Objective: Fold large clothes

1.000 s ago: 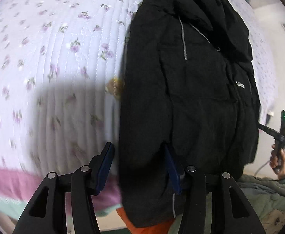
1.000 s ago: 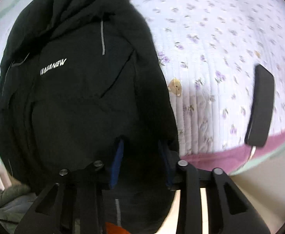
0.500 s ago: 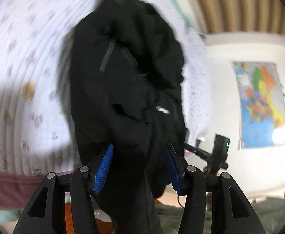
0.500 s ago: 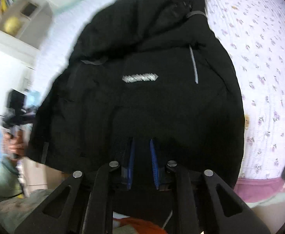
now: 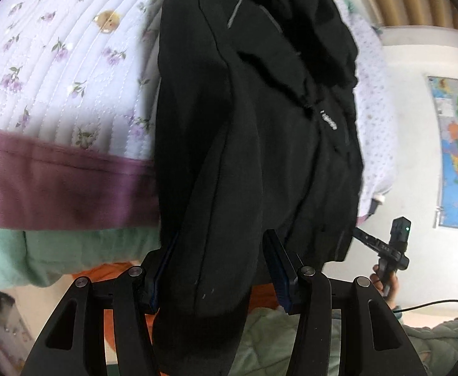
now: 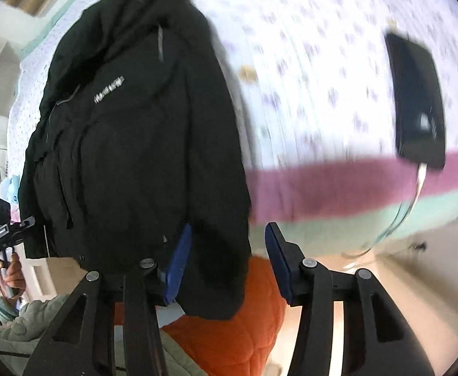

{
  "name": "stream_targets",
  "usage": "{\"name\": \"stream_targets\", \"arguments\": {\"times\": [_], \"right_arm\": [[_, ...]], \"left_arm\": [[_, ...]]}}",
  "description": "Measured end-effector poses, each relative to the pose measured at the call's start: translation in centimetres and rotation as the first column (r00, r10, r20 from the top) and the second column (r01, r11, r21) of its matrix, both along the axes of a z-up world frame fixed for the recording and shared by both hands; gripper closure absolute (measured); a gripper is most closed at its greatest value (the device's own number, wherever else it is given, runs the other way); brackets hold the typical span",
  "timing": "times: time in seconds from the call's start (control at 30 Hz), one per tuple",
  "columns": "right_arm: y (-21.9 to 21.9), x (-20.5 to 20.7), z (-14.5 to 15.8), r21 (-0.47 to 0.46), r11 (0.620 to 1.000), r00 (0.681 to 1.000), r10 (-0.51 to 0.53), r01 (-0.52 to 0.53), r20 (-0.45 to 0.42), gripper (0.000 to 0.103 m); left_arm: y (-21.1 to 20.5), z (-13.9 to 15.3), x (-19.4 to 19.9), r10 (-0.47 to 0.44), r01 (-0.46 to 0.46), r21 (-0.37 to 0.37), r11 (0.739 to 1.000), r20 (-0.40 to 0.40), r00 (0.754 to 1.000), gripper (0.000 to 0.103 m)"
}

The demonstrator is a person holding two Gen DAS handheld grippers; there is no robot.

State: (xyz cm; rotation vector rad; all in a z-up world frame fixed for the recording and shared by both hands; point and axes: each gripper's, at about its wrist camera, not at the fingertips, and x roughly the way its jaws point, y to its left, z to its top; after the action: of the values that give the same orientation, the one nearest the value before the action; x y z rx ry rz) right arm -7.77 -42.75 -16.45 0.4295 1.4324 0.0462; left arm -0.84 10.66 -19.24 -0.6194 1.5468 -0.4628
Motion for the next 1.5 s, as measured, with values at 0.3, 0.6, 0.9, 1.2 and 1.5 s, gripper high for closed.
{"name": "stream_targets", "arguments": {"times": [0.3, 0.6, 0.9, 1.2, 1.5], "right_arm": [[2.4, -0.2, -1.5, 0.178, 0.981, 0.997, 0.067, -0.073, 0.038, 0.069], [4.3, 0.3, -3.9, 0.225, 0.974, 0.998, 0.031, -0.020, -0.047, 0.064], [4.2, -1.2, -1.3, 0.324, 0.942, 0.996, -0.091, 0.084, 0.005, 0.073], [4.0, 3.5, 5.6, 0.333, 0.941, 0.984, -0.114, 0.063, 0.136, 0.079], [3.8, 11.1, 13.1, 0.283, 0.958, 0.945, -0.127, 0.038, 0.302, 0.084]], "left_arm": [[0.7, 2.9, 0.1, 0.062, -0.058, -0.076, 0.995, 0.052, 0.997, 0.083], [0.4, 2.8, 1.5, 0.088, -0.086, -0.134, 0.987, 0.009, 0.996, 0.083], [1.9, 5.3, 2.4, 0.157, -0.143, -0.309, 0.940, 0.022, 0.987, 0.083], [2.4, 9.6, 5.3, 0.234, -0.170, -0.380, 0.909, 0.130, 0.963, 0.083], [5.5, 14.6, 10.3, 0.356, -0.220, -0.432, 0.875, 0.266, 0.896, 0.083]]}}
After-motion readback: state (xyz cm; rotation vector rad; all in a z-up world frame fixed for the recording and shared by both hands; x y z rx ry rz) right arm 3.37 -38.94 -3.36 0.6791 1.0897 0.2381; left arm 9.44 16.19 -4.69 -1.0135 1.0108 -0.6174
